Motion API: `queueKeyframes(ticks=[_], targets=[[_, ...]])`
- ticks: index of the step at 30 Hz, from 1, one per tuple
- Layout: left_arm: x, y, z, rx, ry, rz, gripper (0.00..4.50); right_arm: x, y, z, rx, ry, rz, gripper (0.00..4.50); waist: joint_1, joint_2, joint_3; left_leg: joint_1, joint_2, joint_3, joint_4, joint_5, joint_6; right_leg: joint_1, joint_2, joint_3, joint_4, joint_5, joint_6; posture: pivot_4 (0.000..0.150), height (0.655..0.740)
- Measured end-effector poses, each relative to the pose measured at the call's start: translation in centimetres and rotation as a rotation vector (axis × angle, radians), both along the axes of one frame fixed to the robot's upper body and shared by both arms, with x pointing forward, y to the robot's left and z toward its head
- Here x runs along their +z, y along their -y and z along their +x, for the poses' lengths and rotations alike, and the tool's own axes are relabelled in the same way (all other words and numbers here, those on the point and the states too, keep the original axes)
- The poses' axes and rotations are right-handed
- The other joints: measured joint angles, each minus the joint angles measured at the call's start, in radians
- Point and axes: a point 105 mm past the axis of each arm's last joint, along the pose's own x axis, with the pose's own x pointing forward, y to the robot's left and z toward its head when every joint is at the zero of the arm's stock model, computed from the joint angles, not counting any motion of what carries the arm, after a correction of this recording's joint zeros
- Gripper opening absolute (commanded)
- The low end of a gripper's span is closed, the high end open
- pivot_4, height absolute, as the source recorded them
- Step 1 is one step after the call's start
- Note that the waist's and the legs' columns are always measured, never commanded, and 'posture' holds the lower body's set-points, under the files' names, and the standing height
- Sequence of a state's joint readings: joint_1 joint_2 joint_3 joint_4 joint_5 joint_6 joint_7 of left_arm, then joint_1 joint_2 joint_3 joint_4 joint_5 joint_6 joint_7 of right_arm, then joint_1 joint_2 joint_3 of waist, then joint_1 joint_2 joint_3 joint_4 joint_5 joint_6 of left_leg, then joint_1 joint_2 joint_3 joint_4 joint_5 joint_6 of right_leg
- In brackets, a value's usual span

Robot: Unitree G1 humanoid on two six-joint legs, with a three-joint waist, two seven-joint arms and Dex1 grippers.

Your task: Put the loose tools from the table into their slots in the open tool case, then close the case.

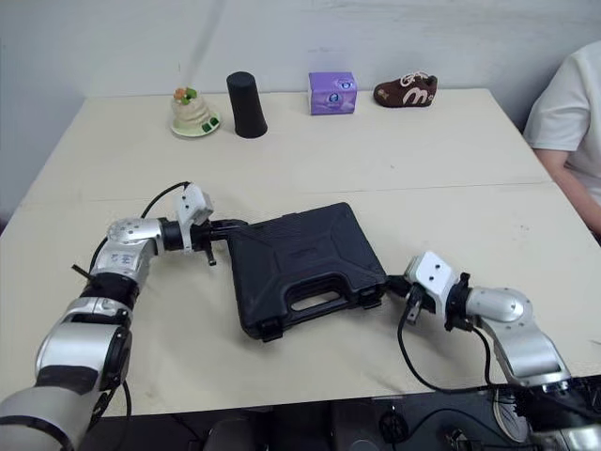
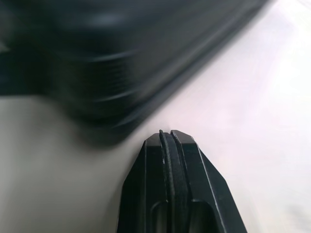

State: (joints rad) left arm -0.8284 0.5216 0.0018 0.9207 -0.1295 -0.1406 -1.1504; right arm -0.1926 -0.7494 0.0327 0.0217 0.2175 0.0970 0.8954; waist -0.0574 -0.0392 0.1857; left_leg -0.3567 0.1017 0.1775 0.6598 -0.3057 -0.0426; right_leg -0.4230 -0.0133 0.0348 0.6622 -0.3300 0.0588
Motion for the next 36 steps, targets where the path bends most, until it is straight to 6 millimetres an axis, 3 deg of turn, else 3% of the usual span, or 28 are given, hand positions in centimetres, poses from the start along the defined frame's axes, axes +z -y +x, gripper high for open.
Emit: queueKeyframes(ticks=[5,9,15,21,26,36], targets=[[-0.3,-0.8,-2.5,-0.048,0.034,0.044,0.03,0.4,0.5,1.6,-0.040,0.053,0.003,0.00,-0.003,0.000,0.000,-0.004,0.002,0.000,0.002,0.000,-0.001,-0.005,0.001,0.004,0.003,0.000,-0.001,0.150,0.7400],[-0.8,-1.1,-3.9,-0.012,0.028,0.055,0.03,0.4,2.3,1.6,-0.130,0.050,0.011,0.00,-0.002,0.001,0.000,-0.004,0.002,0.000,0.003,0.000,-0.001,-0.005,0.000,0.007,0.005,0.000,-0.001,0.150,0.7400],[-0.8,-1.2,-4.1,0.039,0.022,0.025,0.03,-0.2,4.9,-2.2,-0.124,-0.048,-0.060,0.00,0.014,0.000,0.000,-0.003,0.001,-0.002,0.003,0.000,0.000,-0.003,0.000,0.006,0.004,0.000,0.000,0.150,0.7400],[-0.3,-0.3,-3.1,0.054,0.047,0.019,0.03,-0.6,2.6,-3.3,-0.063,-0.108,-0.015,0.00,-0.002,-0.002,-0.001,-0.001,0.002,-0.001,0.003,0.000,-0.001,-0.003,0.002,0.007,0.005,0.000,0.000,0.150,0.7400],[-0.8,-0.2,-3.3,0.039,0.023,0.021,0.03,-0.7,-0.3,-1.7,-0.025,-0.073,0.048,0.00,-0.028,-0.003,-0.002,0.000,0.003,0.000,0.003,0.000,-0.003,-0.003,0.003,0.007,0.007,-0.001,-0.002,0.150,0.7400],[-1.0,-1.6,-6.0,0.085,-0.025,-0.018,0.03,-0.1,-1.5,1.8,-0.062,0.024,0.087,0.00,-0.036,-0.003,-0.002,0.002,0.004,0.002,0.003,0.000,-0.003,-0.003,0.001,0.010,0.009,-0.001,-0.002,0.150,0.7400]])
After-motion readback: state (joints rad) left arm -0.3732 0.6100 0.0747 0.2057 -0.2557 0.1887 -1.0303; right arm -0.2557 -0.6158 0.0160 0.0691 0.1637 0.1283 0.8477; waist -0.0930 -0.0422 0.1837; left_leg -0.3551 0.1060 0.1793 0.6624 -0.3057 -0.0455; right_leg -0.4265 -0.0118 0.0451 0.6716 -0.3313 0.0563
